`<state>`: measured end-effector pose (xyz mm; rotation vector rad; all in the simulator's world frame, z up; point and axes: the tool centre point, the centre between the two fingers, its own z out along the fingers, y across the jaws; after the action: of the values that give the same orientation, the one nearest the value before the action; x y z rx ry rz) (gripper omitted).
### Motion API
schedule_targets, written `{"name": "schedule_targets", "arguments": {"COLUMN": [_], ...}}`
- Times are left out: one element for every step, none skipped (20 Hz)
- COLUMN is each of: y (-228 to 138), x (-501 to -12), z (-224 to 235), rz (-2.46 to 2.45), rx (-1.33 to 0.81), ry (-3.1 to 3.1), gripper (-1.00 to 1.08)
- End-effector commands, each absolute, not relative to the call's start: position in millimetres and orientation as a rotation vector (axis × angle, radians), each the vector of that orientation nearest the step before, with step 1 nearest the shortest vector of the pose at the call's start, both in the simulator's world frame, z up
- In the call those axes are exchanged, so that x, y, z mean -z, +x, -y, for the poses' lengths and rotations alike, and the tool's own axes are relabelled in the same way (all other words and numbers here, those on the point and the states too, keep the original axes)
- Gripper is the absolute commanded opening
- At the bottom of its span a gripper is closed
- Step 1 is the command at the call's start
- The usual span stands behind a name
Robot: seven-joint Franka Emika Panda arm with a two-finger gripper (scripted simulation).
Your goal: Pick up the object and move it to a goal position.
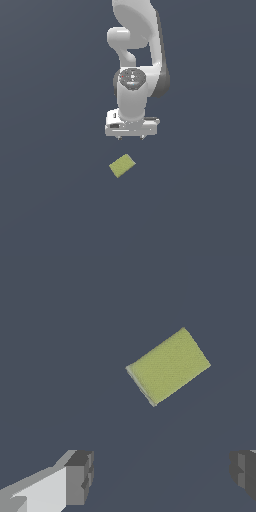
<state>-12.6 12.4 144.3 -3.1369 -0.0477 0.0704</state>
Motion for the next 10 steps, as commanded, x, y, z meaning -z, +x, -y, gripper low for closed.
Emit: {"name": "schedule_targets", "arguments": {"y": [-13, -12, -12, -11, -10, -9, -8, -7, -6, -6], "x": [-144, -144, -145, -146, -148, -150, -152, -155, -156, -158], "z": [-12, -13, -12, -11, -10, -9, -8, -7, -6, -5], "rz": [0.048, 0.048, 0.045, 0.041, 0.037, 0.031, 0.027, 0.024, 0.024, 0.026], "rx": [-0.07, -0.07, -0.069, -0.067, -0.064, -0.06, -0.056, -0.053, -0.05, -0.048], "ry": [-3.137, -3.137, -3.138, -3.139, -3.141, -3.144, -3.147, -3.149, -3.151, -3.153], "gripper": [1.0, 1.0, 1.0, 1.0, 1.0, 1.0, 1.0, 1.0, 1.0, 1.0]}}
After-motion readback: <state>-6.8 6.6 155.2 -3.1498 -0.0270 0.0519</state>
